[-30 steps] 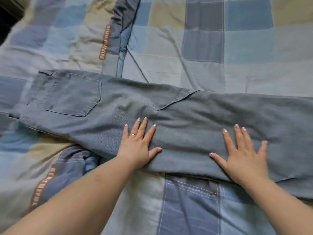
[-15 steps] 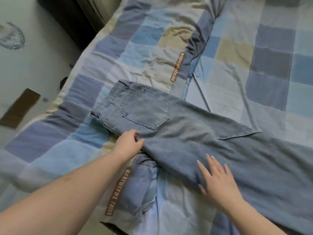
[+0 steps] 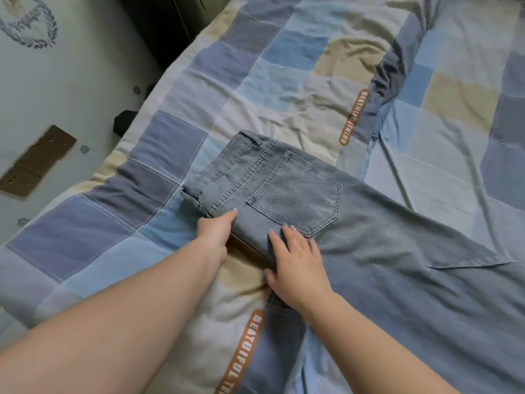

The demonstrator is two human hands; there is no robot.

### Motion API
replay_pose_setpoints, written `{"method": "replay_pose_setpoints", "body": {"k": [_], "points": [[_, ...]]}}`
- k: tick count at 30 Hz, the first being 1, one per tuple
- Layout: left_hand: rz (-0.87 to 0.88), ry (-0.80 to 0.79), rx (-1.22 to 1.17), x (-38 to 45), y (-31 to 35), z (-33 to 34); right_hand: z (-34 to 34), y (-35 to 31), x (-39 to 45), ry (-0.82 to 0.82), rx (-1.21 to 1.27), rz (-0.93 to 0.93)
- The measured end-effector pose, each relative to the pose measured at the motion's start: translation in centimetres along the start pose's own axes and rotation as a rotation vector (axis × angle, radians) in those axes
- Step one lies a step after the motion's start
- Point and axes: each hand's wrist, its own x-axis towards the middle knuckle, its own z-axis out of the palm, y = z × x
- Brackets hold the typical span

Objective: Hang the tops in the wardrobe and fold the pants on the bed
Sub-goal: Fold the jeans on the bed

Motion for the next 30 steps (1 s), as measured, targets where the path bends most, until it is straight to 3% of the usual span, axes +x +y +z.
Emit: {"method": "replay_pose_setpoints", "body": {"k": [2, 4, 7, 9, 12, 15, 17, 19, 21, 23, 26, 28, 30], "points": [[0.195, 0.147, 0.048, -1.7, 0.1, 1.2, -0.5, -0.9, 0.9, 0.021, 0.119, -0.013], [0.430, 0.148, 0.091, -4.8, 0.4, 2.6, -1.8, -1.3, 1.3, 0.015, 0.469, -0.002], [0.777, -0.097, 0.193, -10.0, 0.6, 5.2, -5.5, 0.5, -0.1, -0.014, 1.276, 0.066], [0.890, -0.276, 0.281, -13.0, 0.5, 7.0, -8.5, 3.2, -2.5, 0.031, 1.606, 0.063], [1.010, -0.489, 0.440, -17.1, -1.9, 9.8, -12.3, 6.3, -6.2, 0.184, 1.616, -0.006], [1.175, -0.574, 0.542, -22.7, -6.8, 13.3, -14.1, 10.6, -10.1, 0.538, 1.531, 0.333], [1.219, -0.541, 0.681, -26.2, -9.9, 15.8, -14.8, 14.2, -12.9, 0.662, 1.674, 0.556], [1.279, -0.514, 0.814, -29.5, -13.3, 17.8, -15.4, 18.1, -16.3, 0.724, 1.798, 0.732], [1.320, -0.592, 0.819, -32.0, -16.7, 18.5, -15.8, 21.7, -19.2, 0.754, 1.884, 0.844], [1.319, -0.796, 0.823, -35.0, -20.9, 19.1, -16.2, 26.0, -23.1, 0.781, 1.967, 0.882], [1.370, -1.005, 1.107, -37.3, -27.3, 19.6, -16.4, 31.5, -28.5, 0.771, 2.013, 0.891], [1.313, -0.944, 1.362, -37.1, -30.4, 19.6, -16.4, 33.9, -31.1, 0.754, 2.009, 0.848], [1.135, -0.771, 1.547, -37.0, -32.9, 20.6, -16.5, 36.7, -34.6, 0.767, 1.993, 0.776]]}}
